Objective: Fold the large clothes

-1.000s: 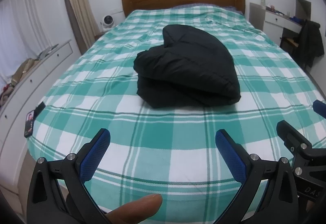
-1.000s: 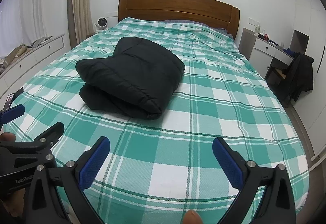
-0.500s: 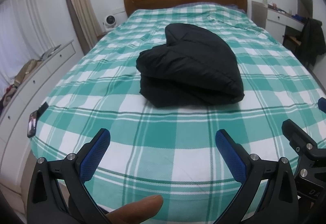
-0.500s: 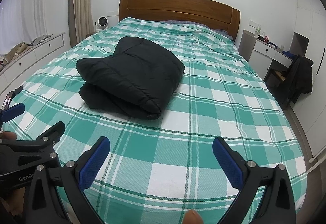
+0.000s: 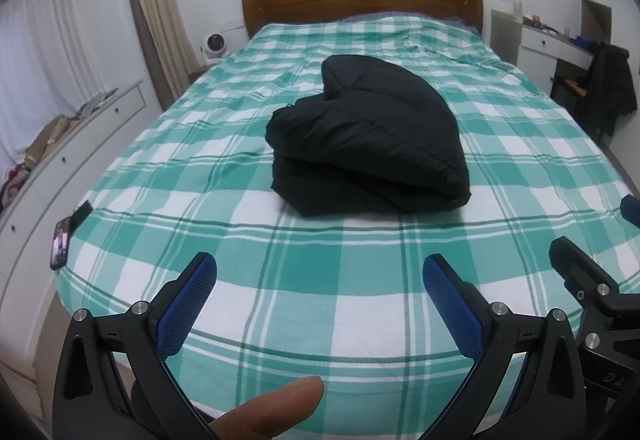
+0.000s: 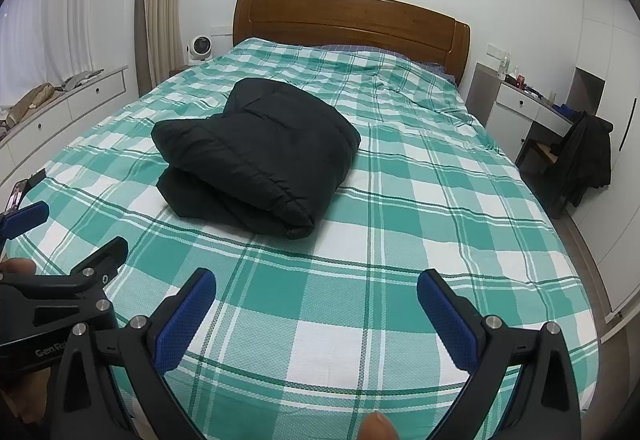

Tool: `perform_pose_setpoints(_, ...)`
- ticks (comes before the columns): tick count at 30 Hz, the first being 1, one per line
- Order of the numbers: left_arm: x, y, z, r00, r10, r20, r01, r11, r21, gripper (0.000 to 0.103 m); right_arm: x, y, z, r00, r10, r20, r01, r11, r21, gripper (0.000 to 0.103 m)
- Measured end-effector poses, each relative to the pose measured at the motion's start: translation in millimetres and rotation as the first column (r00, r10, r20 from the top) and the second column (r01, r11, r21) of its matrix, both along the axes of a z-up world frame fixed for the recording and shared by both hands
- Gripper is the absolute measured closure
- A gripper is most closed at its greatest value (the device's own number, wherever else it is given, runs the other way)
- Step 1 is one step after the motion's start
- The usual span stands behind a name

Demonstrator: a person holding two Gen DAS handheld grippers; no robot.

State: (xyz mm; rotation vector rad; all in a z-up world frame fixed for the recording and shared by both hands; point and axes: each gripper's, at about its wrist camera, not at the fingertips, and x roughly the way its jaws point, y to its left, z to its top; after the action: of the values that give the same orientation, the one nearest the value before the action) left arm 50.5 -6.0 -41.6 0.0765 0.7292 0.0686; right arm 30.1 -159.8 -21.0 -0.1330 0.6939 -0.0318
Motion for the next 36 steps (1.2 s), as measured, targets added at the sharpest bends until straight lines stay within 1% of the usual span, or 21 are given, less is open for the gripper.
perform_pose_setpoints(5, -3.7, 7.3, 4.7, 1.000, 0.013, 0.012, -0.013, 1.000, -0.024, 0.000, -0.6, 0.2, 4.1, 1.000, 0.001, 0.003, -0.001, 1.000, 0.000, 0.001)
perform_pose_setpoints(10, -6.4, 14.5, 7.4, 1.000, 0.023, 0.018, -0.022, 0.999, -0.034, 0.000, -8.3, 5.7, 11.5, 0.998, 0.019, 0.054, -0.019, 1.000, -0.005, 0.001)
perform_pose_setpoints(16, -7.5, 20.1, 11.2, 0.999, 0.031, 0.028, -0.030, 0.998, -0.052, 0.000, -6.7, 8.5, 11.2, 0.999, 0.020, 0.037, -0.020, 1.000, -0.007, 0.001)
perform_pose_setpoints(23, -8.0, 20.5, 15.8, 0.998, 0.040, 0.039, -0.038, 0.998, -0.051, 0.000, -5.0, 5.7, 8.3, 1.000, 0.010, 0.017, -0.010, 1.000, 0.003, 0.001)
perform_pose_setpoints(26, -8.9, 22.7, 19.0, 0.998, 0.047, 0.046, -0.044, 0.997, -0.065, 0.000, -4.7, 4.4, 9.3, 1.000, 0.007, 0.017, -0.007, 1.000, 0.010, 0.001)
perform_pose_setpoints(29, -8.8, 23.5, 22.8, 0.999, 0.029, 0.043, -0.025, 0.996, -0.086, 0.000, -3.0, 3.2, 11.2, 1.000, 0.002, 0.018, -0.002, 1.000, 0.010, 0.001)
perform_pose_setpoints(31, -9.1, 23.0, 24.0, 0.998, 0.032, 0.047, -0.028, 0.996, -0.079, 0.000, -1.6, 2.4, 11.8, 1.000, 0.001, 0.015, -0.001, 1.000, 0.012, 0.001)
perform_pose_setpoints(34, -9.5, 22.4, 25.6, 0.997, 0.044, 0.061, -0.040, 0.998, -0.051, 0.000, 0.2, 3.7, 13.0, 1.000, 0.004, 0.009, -0.004, 1.000, 0.018, 0.001)
perform_pose_setpoints(36, -8.8, 23.8, 26.0, 0.997, 0.047, 0.061, -0.044, 0.998, -0.051, 0.000, 1.3, 5.3, 13.7, 1.000, 0.007, 0.007, -0.007, 1.000, 0.019, 0.001)
